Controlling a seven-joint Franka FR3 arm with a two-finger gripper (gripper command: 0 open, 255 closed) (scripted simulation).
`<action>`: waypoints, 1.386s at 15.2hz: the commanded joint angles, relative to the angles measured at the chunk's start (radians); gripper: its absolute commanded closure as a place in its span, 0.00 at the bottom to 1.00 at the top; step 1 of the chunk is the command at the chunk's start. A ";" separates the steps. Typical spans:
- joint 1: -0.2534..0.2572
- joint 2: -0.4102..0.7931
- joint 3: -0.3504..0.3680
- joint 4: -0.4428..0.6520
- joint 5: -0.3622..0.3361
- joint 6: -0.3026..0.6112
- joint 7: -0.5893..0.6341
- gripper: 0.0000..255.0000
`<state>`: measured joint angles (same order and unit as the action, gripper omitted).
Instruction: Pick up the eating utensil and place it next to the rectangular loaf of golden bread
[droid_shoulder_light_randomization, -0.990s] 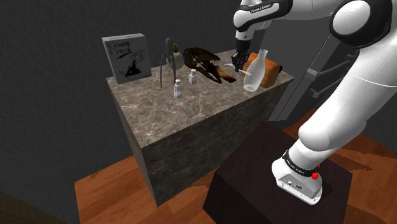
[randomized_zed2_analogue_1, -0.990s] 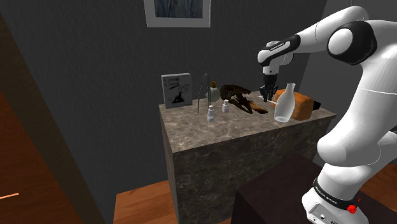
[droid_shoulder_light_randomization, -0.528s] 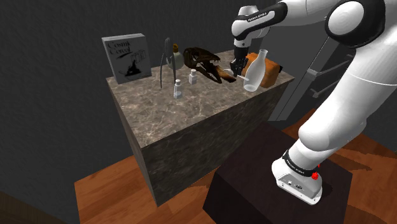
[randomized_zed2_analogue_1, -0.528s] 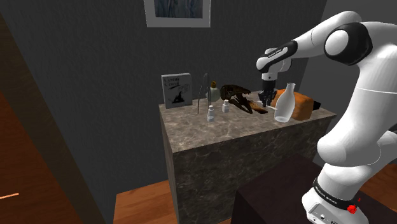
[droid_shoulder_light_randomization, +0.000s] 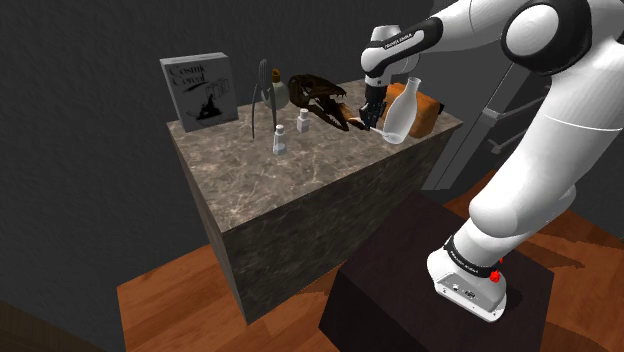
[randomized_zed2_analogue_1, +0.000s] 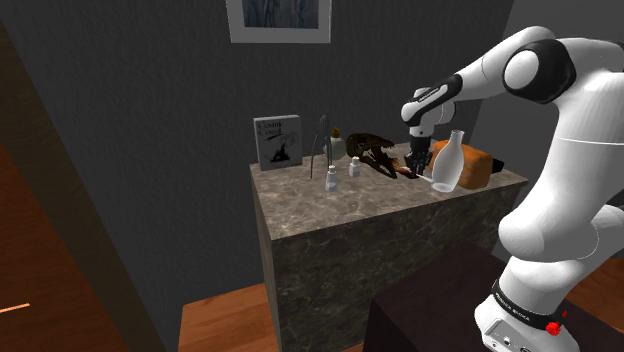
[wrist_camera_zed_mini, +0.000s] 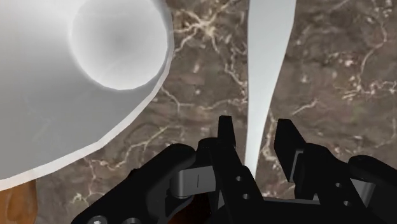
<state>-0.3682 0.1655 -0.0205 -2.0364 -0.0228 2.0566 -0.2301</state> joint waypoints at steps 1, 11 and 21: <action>0.000 0.015 0.000 -0.010 0.000 0.026 0.001 1.00; 0.000 0.041 0.000 -0.028 0.000 0.070 0.001 1.00; 0.001 0.006 0.001 0.033 0.001 -0.027 0.001 0.00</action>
<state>-0.3699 0.1860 -0.0221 -2.0197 -0.0224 2.0622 -0.2334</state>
